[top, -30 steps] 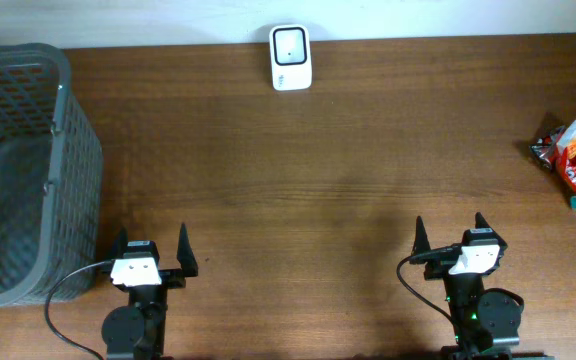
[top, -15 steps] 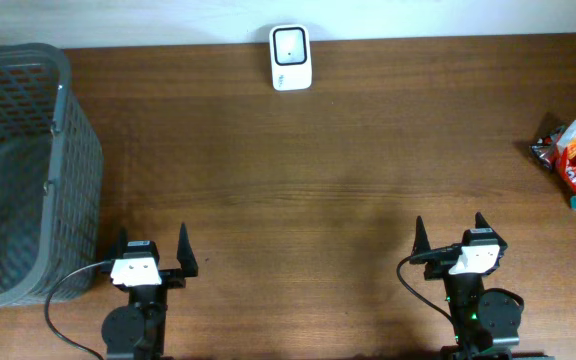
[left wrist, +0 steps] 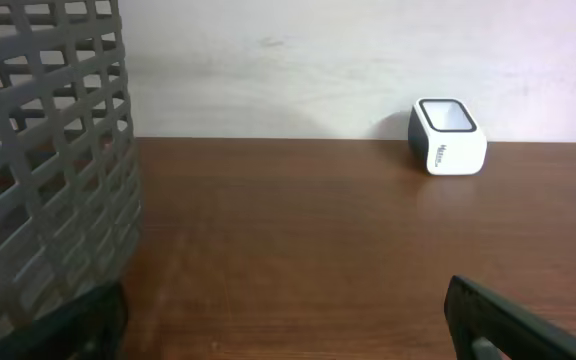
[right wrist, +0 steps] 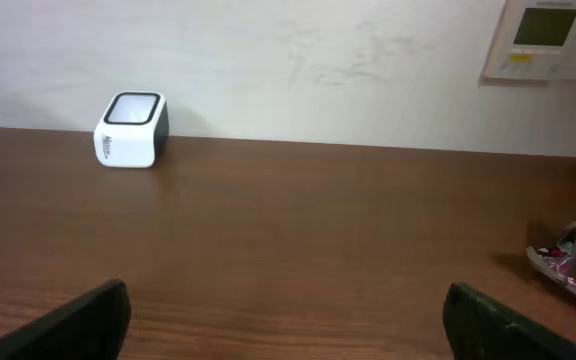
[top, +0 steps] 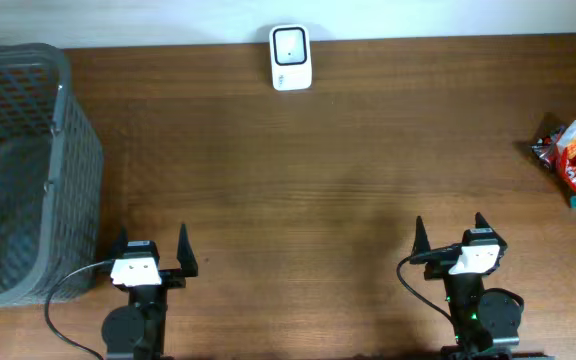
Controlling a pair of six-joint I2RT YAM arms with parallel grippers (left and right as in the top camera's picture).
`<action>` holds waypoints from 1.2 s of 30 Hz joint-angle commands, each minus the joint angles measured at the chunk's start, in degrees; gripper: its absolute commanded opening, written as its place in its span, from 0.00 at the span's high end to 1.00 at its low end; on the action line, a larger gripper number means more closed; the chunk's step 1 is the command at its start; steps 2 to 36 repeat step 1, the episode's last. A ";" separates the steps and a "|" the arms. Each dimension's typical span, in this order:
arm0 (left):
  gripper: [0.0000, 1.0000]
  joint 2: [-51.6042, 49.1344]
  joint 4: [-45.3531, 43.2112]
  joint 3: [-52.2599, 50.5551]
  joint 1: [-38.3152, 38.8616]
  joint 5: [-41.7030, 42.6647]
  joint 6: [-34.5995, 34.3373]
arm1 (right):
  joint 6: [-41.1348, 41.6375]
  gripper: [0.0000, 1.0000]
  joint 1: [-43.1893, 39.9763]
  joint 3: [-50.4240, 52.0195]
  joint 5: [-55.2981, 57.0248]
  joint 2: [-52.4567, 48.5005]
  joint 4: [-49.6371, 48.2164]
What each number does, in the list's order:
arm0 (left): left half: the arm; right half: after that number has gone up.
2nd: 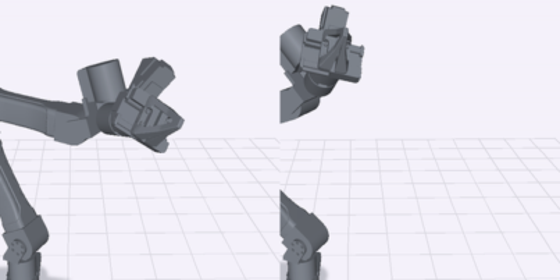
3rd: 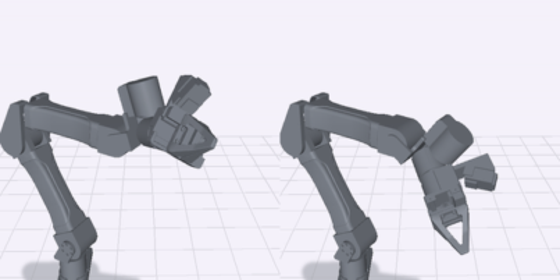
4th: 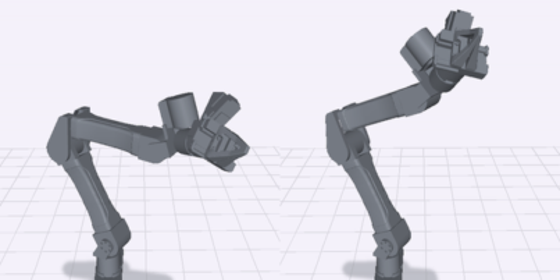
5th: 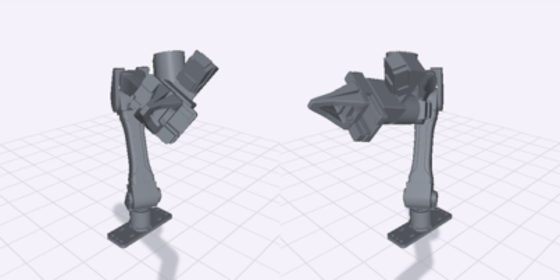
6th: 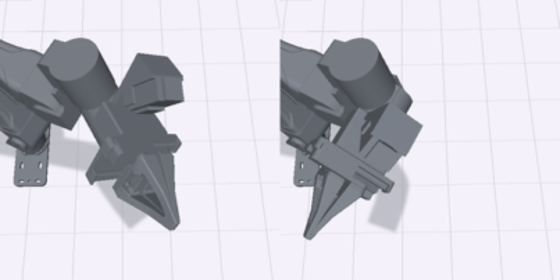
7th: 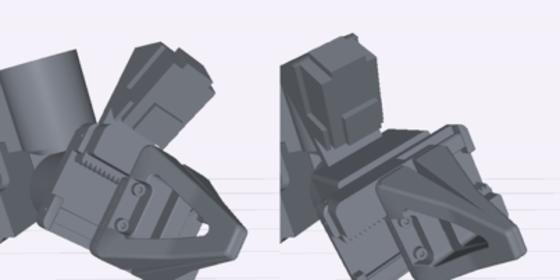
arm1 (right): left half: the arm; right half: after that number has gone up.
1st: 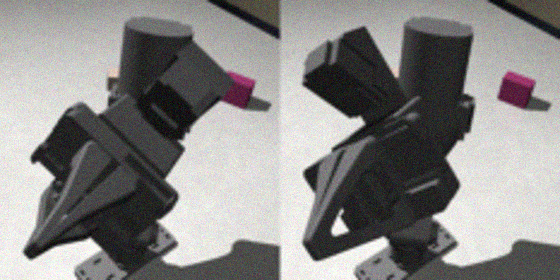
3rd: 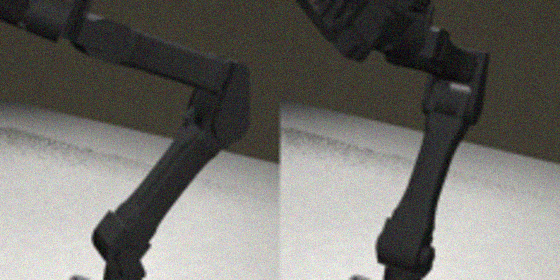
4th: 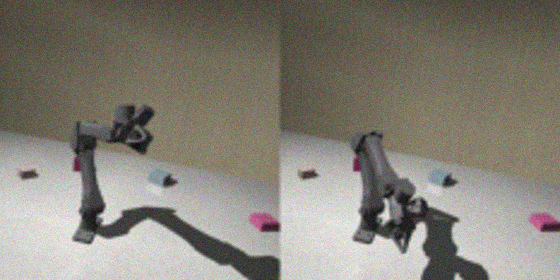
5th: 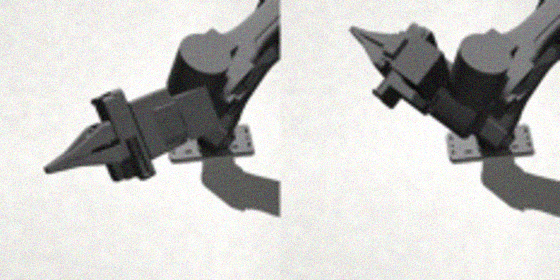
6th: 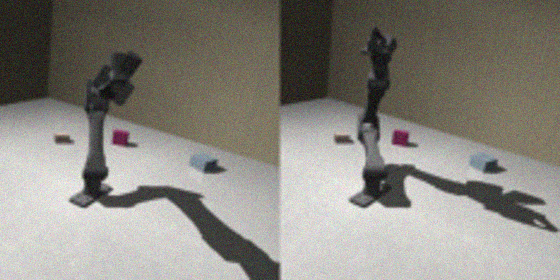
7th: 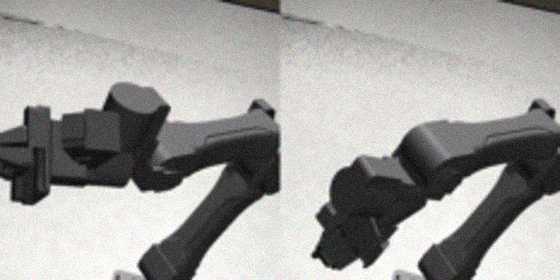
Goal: Scan the item barcode
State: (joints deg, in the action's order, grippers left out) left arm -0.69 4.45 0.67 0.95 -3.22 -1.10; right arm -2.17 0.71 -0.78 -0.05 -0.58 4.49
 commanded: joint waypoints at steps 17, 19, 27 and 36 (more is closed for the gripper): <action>0.01 0.39 0.13 -0.17 -0.37 -0.44 0.72 | -0.42 0.02 -0.35 0.46 0.66 0.37 0.22; 0.01 0.39 0.13 -0.17 -0.37 -0.44 0.72 | -0.42 0.02 -0.35 0.46 0.66 0.37 0.22; 0.01 0.39 0.13 -0.17 -0.37 -0.44 0.72 | -0.42 0.02 -0.35 0.46 0.66 0.37 0.22; 0.01 0.39 0.13 -0.17 -0.37 -0.44 0.72 | -0.42 0.02 -0.35 0.46 0.66 0.37 0.22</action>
